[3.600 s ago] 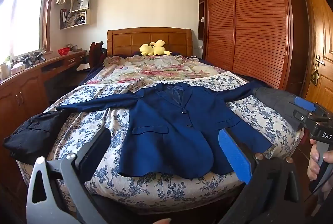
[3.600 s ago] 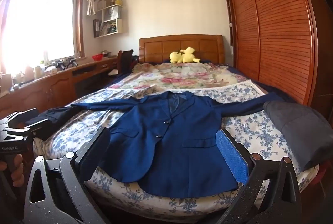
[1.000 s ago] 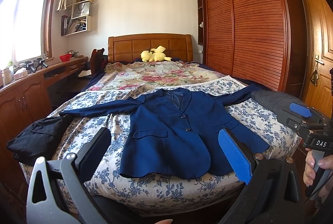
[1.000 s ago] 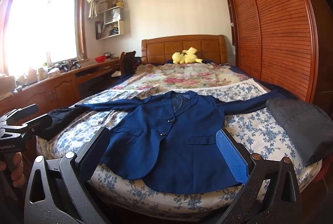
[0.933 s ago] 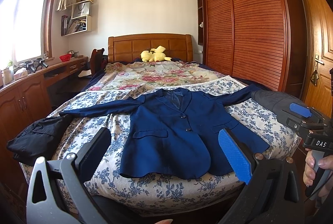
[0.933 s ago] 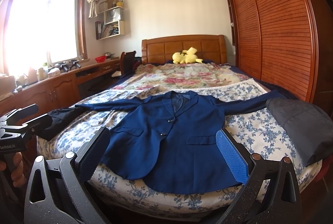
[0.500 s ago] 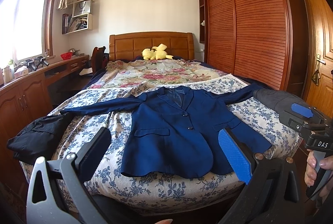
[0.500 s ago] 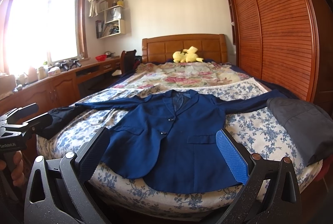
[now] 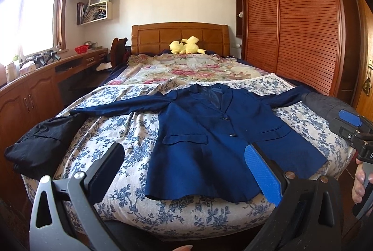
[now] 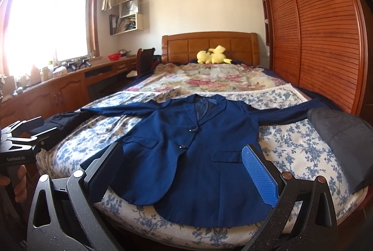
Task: Fold large clothes
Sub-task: 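Move the left tool down to the jacket sleeve cuff nearest it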
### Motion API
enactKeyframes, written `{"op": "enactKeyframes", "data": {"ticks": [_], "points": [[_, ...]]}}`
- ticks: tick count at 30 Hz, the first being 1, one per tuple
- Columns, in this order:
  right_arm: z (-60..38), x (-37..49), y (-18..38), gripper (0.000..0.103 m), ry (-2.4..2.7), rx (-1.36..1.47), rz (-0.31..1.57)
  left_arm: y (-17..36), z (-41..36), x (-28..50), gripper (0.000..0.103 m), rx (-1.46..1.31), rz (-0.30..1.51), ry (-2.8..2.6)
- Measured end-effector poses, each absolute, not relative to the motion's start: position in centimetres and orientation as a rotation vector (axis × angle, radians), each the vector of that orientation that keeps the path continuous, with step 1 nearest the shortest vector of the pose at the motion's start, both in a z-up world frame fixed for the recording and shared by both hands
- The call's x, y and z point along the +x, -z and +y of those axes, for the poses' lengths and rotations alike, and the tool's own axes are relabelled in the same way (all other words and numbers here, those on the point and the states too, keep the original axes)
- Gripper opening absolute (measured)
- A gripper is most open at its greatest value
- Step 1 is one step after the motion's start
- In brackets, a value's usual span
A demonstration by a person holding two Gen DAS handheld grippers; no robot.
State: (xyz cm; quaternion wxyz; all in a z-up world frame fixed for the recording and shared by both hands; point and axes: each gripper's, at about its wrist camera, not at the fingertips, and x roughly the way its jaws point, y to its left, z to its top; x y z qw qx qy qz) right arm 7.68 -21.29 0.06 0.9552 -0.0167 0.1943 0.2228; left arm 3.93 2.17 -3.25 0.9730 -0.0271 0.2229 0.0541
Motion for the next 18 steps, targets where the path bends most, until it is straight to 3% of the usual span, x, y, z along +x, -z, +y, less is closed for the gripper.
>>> {"op": "enactKeyframes", "data": {"ticks": [18], "points": [[-17.7,15.4,3.1,0.103,-0.516,-0.072,0.429,6.7,5.8,9.3,0.103,-0.074,0.507,-0.152]]}}
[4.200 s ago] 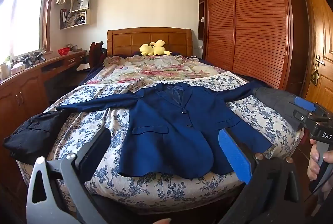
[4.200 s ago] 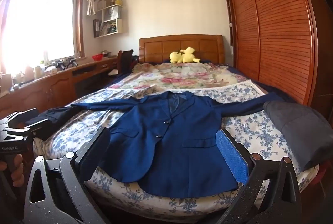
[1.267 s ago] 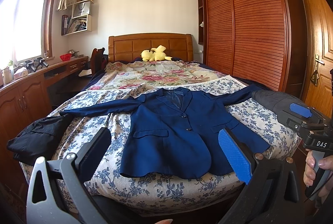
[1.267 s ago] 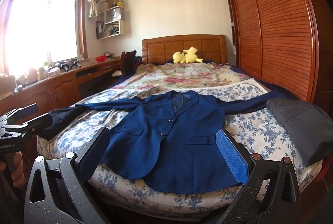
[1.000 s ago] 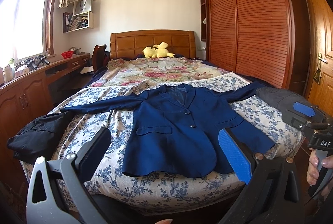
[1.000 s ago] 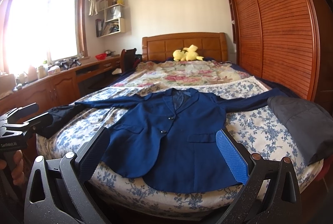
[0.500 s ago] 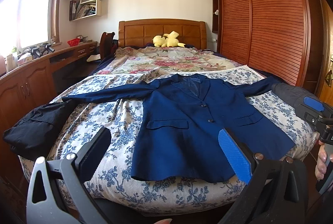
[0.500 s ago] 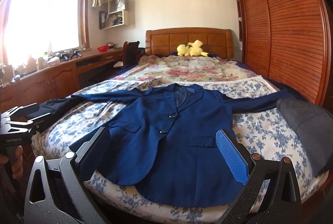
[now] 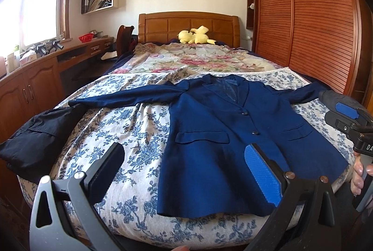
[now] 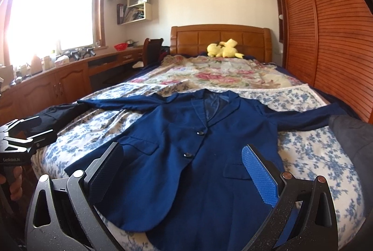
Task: Fold large clothes
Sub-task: 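Move the left tool down to the jacket sleeve cuff nearest it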
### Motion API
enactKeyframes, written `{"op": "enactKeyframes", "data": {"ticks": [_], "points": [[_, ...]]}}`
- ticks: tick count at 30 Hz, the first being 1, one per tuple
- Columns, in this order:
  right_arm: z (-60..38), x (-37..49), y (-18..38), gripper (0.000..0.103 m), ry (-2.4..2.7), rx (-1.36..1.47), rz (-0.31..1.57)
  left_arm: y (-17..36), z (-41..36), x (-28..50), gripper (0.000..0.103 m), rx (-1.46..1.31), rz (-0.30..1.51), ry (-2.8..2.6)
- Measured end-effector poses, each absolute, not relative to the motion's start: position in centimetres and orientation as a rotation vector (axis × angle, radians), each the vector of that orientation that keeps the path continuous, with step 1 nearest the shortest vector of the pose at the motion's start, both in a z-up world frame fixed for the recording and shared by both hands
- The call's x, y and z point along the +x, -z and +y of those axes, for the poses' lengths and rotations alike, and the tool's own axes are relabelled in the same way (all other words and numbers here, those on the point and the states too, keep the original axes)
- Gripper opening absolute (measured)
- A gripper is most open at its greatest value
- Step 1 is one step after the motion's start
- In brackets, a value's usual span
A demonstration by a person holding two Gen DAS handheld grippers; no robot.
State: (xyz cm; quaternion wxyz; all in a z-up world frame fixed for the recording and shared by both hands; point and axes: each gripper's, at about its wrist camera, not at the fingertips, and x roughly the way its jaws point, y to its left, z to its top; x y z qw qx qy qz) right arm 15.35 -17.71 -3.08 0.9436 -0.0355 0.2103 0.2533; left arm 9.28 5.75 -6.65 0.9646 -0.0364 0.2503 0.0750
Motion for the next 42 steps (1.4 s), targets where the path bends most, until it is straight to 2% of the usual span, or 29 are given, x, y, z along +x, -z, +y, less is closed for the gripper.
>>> {"op": "enactKeyframes", "data": {"ticks": [17,42], "points": [[-13.0,21.4,6.9,0.103,-0.541,-0.121,0.509,9.2,10.1,15.1,0.103,-0.085,0.553,-0.185],[-4.2,28.4,8.2,0.103,-0.616,-0.212,0.539,9.8,17.7,21.6,0.103,-0.066,0.541,-0.259]]}}
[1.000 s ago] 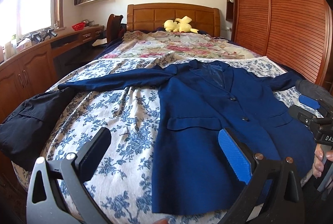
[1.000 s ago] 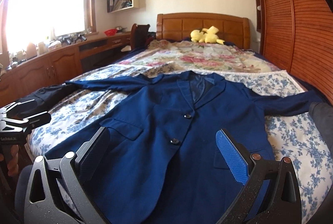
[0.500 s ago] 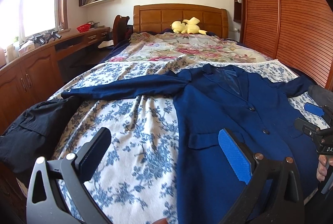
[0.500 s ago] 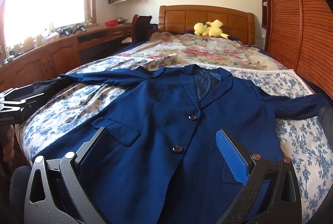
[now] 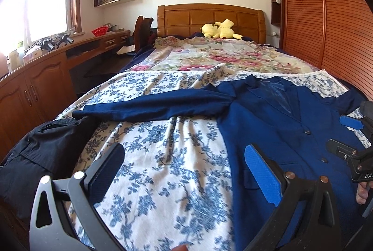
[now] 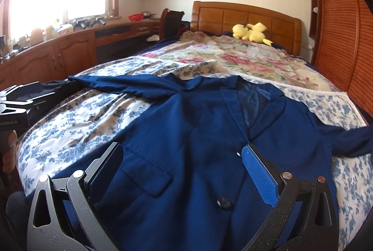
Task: Fold large clothes
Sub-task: 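Move the left tool down to the jacket sleeve cuff nearest it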
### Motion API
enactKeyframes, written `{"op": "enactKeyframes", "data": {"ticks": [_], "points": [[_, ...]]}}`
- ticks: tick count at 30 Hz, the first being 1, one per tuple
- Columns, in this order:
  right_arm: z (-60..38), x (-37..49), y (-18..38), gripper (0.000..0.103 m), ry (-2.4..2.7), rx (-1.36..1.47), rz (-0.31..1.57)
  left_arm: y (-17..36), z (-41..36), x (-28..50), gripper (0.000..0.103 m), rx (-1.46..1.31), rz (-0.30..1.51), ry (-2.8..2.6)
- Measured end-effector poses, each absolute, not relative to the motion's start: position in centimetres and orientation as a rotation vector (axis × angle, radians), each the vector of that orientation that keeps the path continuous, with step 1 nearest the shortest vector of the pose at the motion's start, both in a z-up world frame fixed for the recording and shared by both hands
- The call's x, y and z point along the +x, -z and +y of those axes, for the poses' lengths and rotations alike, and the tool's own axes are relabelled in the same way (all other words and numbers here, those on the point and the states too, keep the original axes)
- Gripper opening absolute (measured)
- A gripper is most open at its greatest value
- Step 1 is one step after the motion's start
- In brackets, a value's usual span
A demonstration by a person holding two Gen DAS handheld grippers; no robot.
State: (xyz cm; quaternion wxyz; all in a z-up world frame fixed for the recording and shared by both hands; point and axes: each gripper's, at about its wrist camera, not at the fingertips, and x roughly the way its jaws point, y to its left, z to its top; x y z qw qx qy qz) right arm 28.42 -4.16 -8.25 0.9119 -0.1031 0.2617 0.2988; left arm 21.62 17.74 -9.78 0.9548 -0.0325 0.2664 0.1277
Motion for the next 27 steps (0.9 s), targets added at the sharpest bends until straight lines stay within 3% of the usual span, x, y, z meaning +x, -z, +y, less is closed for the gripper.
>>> {"op": "enactKeyframes", "data": {"ticks": [14,27], "points": [[0.4,31.9,13.1,0.103,-0.673,-0.253,0.638,12.3,21.8,25.4,0.103,-0.062,0.591,-0.285],[0.1,32.6,14.9,0.103,-0.683,-0.215,0.675,13.8,30.4,31.7,0.103,-0.148,0.677,-0.260]]}}
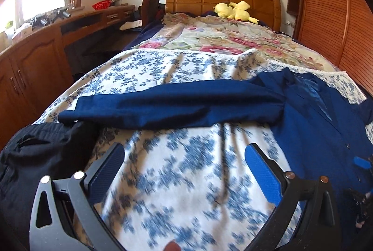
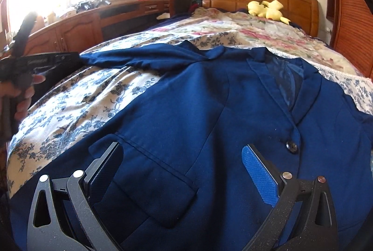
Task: Fold large clothes
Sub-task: 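Move the left tool down to the jacket sleeve cuff nearest it, then grasp the sleeve cuff with the left tool, lay it onto the jacket body, open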
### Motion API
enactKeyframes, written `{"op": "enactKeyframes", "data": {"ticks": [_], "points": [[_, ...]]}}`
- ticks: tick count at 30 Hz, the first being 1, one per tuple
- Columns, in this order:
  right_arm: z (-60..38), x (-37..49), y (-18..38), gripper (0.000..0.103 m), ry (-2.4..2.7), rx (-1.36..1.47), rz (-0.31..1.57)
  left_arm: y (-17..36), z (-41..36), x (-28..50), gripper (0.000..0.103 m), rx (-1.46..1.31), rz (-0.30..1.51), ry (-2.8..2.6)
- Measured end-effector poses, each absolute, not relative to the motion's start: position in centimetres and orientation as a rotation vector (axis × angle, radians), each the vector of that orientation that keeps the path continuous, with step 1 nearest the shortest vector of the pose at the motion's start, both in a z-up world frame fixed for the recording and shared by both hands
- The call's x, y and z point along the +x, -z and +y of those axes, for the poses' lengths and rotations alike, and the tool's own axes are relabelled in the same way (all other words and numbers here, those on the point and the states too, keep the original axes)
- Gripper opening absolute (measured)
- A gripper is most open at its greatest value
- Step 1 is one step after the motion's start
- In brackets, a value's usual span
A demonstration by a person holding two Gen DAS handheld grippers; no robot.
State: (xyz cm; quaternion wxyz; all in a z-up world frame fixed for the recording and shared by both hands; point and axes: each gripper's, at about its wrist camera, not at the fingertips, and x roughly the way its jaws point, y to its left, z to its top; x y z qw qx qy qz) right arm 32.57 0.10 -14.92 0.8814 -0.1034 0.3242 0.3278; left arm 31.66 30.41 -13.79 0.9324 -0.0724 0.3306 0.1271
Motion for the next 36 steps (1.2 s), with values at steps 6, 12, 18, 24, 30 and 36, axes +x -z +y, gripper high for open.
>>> {"op": "enactKeyframes", "data": {"ticks": [6,12,18,24,30,36], "points": [[0.0,32.6,14.9,0.103,-0.686,-0.207,0.674,15.9,35.2,34.9,0.087,-0.282,0.728,-0.275],[0.1,32.4,14.7,0.103,-0.691,-0.208,0.665,18.4,38.2,37.2,0.064,-0.395,0.783,-0.335],[0.1,32.3,14.6,0.103,-0.699,-0.203,0.661,20.0,40.1,39.1,0.063,-0.491,0.809,-0.386],[-0.1,32.2,14.5,0.103,-0.705,-0.196,0.659,20.4,40.6,40.3,0.031,-0.507,0.804,-0.434],[-0.1,32.2,14.5,0.103,-0.704,-0.197,0.658,17.7,37.9,40.7,0.000,-0.365,0.774,-0.423],[-0.5,32.2,14.1,0.103,-0.708,-0.171,0.655,11.1,31.9,39.9,0.000,-0.238,0.690,-0.324]]}}
